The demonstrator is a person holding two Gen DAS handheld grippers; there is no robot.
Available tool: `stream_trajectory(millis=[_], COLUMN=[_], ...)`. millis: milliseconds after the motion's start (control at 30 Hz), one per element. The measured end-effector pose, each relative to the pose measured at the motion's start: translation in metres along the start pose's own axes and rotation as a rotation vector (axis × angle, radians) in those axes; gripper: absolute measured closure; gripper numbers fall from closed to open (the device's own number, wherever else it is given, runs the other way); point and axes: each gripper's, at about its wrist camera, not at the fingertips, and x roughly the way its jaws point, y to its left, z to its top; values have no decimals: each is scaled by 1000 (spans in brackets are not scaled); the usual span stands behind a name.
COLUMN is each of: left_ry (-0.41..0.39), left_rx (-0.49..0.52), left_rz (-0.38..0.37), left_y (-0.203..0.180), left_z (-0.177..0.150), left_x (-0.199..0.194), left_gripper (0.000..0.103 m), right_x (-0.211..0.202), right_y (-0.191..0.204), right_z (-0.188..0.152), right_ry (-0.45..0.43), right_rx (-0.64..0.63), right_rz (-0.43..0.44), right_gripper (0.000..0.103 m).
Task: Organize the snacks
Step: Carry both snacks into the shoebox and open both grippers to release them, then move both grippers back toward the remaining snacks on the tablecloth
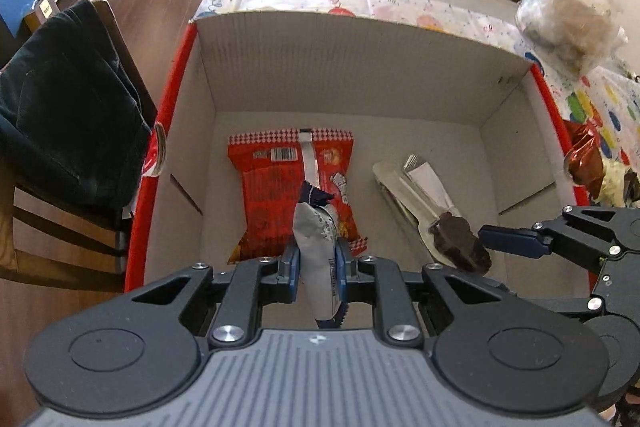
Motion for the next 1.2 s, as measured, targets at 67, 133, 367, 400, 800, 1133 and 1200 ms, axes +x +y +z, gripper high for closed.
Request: stream_trajectory(millis=[67,133,367,400,800,1133,1200], left_ry=[3,1,-2,-7,-107,-194,-216], left_rx=[-2,-4,-11,-8,2,16,26], left_rz=[4,6,9,8,-15,-49,-57], left_y=[1,0,-1,-1,-13,-38,-45], left_z=[-1,0,-4,-4,-5,-13,-14], left_x=[1,1,-1,-3,-43,-77,-86], left_gripper=[86,86,85,84,74,42,42], right_x=[1,2,-9,-12,-64,-114,-125], right_y=[-1,-3,-9,-10,-29,-49,-56], right_z=[0,-1,-2,-2,-12,-31,-38], right_ry=[3,3,-27,-32,-134,-244,-265], right_rx=[9,8,39,47,105,143,151], right_rz=[2,1,37,47,123,132,125], right_gripper=[63,63,63,63,54,44,41])
